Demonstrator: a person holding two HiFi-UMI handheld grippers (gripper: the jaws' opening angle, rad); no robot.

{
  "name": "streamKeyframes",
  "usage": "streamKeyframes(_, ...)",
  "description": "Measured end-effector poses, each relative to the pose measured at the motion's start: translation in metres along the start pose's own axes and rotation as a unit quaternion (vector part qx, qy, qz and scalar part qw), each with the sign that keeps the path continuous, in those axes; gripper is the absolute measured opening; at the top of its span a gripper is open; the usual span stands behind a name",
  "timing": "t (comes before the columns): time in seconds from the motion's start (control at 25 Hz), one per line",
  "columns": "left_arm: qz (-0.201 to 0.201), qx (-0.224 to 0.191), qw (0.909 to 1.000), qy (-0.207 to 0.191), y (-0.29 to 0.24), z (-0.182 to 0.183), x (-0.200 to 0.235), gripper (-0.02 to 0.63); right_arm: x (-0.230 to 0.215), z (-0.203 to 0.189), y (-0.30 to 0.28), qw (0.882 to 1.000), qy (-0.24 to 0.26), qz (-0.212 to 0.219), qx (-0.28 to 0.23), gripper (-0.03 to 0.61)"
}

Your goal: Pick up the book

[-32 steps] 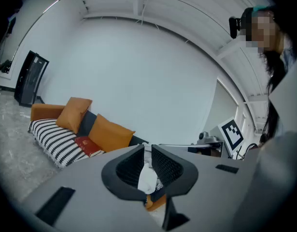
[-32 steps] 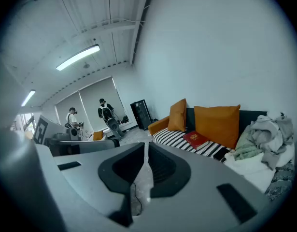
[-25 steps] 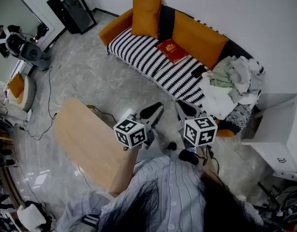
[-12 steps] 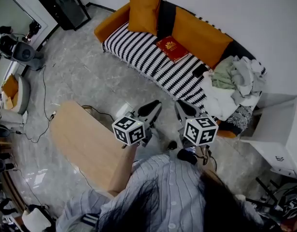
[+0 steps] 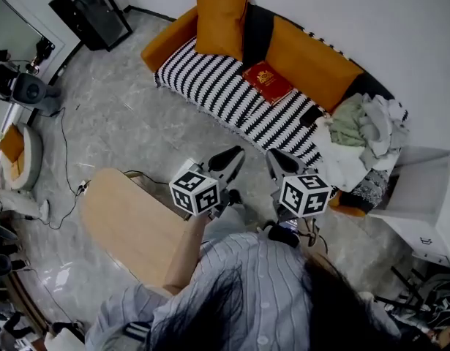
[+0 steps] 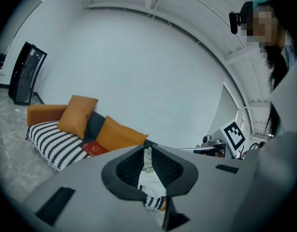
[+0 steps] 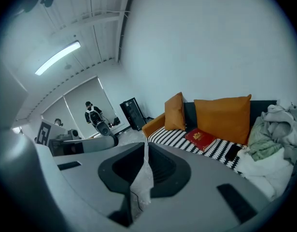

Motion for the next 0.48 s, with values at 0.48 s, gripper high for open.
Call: streamKeyframes(0.48,-0.034,0.021,0.9991,-0.014,-0.009,0.020,0.059,0.038,-0.003,0.014,-0.049,0.999,-0.009,-0.047,-0.018,0.040)
Point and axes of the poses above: the fingertips, and each gripper's own axes: y backward along the fingers, x to its left, z out of its top, the point moved 3 cm from there along y, backward along the fingers, and after that the axes turned 12 degrees about z, right-handed, at the moved point
